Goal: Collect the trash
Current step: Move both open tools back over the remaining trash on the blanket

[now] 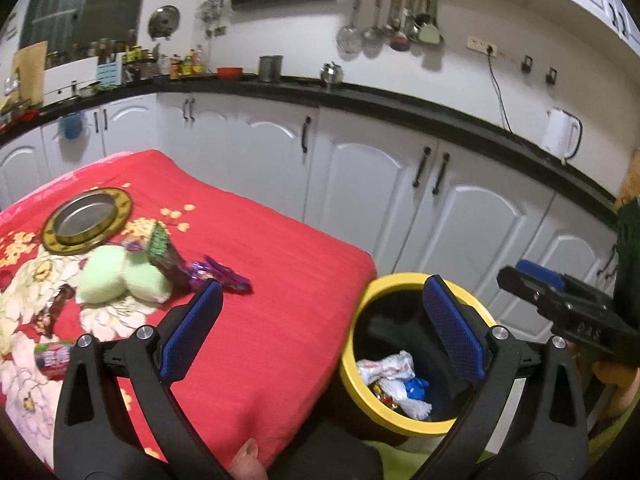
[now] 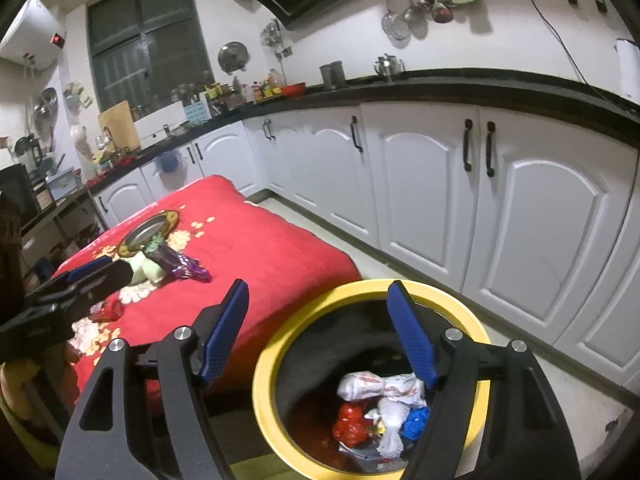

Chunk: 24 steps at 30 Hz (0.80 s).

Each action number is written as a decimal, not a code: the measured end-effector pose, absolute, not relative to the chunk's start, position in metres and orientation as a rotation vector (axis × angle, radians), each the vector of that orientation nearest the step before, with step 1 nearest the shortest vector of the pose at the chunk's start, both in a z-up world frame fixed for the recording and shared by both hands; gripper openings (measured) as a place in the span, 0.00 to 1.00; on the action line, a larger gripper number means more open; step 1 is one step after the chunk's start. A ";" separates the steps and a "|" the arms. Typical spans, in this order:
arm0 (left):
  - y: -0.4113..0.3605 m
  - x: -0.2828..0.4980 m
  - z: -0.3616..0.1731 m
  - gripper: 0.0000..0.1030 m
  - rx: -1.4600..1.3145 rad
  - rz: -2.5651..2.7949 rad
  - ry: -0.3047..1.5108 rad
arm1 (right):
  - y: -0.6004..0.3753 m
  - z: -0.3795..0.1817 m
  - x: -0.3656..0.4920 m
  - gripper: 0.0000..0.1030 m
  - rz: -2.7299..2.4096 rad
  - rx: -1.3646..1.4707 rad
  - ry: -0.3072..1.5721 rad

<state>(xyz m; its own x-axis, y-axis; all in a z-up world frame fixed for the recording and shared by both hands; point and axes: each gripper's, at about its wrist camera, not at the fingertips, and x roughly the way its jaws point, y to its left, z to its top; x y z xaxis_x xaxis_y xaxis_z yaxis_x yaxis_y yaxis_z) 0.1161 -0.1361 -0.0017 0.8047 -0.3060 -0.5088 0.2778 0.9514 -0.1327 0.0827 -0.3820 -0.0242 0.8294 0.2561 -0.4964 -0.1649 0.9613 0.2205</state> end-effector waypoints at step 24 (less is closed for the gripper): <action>-0.037 0.123 0.015 0.89 -0.042 -0.122 0.502 | -0.273 -0.002 0.097 0.68 0.453 0.059 0.510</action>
